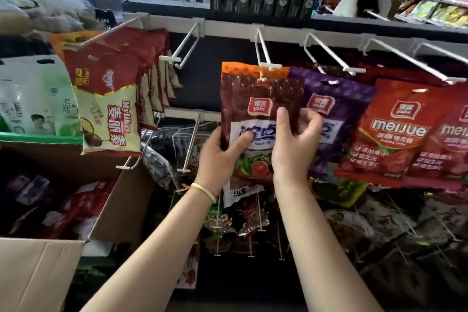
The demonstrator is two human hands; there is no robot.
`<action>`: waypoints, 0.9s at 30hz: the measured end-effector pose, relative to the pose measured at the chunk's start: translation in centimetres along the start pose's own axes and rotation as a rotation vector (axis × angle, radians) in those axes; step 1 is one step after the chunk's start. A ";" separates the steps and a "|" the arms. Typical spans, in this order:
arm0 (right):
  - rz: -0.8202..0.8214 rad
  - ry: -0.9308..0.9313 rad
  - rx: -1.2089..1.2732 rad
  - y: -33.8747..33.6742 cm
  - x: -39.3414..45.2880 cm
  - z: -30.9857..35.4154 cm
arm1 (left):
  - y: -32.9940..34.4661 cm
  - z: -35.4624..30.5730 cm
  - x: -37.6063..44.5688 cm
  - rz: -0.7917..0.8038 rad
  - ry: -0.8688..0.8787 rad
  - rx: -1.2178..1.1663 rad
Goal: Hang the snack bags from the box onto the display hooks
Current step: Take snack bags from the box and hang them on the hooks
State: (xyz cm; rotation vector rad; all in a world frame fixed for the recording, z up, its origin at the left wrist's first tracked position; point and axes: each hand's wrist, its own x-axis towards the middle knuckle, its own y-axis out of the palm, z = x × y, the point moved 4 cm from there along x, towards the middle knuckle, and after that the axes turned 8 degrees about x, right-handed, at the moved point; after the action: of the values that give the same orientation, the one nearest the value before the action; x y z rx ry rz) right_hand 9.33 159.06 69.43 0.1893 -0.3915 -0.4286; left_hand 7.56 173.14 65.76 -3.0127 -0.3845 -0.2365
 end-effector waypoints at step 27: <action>0.801 0.721 -0.377 31.3 -35.2 -17.9 | -49.8 22.2 -6.8 -0.213 -0.285 1.239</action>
State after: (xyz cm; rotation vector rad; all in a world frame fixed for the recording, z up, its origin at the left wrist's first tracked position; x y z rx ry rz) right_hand -1.33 204.20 49.79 -0.1881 0.3351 0.3675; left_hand -8.57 222.02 46.56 -1.7734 -0.5834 0.3202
